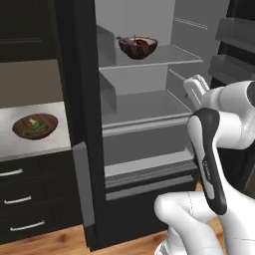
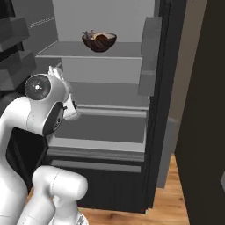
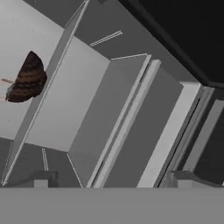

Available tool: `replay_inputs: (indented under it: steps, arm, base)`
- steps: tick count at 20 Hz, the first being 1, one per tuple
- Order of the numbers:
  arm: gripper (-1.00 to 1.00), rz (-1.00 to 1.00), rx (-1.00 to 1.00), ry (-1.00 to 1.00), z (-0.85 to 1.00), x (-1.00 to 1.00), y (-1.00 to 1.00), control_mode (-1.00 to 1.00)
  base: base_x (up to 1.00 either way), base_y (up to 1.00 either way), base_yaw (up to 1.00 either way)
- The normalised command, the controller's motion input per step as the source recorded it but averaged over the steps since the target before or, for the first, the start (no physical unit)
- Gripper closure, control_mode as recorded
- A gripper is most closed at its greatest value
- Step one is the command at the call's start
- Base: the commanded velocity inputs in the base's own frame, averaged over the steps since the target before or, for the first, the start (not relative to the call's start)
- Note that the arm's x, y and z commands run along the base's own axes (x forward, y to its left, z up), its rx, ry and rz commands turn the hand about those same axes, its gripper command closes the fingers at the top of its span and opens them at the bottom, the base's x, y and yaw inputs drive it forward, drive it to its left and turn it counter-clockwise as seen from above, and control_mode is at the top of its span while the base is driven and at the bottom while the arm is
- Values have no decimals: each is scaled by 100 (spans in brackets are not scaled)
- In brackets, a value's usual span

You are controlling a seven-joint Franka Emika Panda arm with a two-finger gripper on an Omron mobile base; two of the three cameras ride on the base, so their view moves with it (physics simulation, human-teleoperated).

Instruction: Place the bowl with the broccoli and squash on the second highest shelf of the fridge. Place the bowl with the steak and fish on the top shelf of the fridge.

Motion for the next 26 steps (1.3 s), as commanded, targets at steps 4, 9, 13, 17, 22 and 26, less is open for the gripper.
replay_inputs:
  steps: [4,9,13,17,22,26]
  arm:
    - [-100,0,0,0,0,0,0,100]
    - [-100,0,0,0,0,0,0,100]
    - [-100,0,0,0,0,0,0,100]
    - [-100,0,0,0,0,0,0,100]
    - [-100,0,0,0,0,0,0,100]
    - [-100,0,0,0,0,0,0,100]
  base:
    - [-100,0,10]
    - [-100,36,30]
    - [-96,100,58]
    - [-45,100,45]
    - [32,100,7]
    - [100,95,-34]
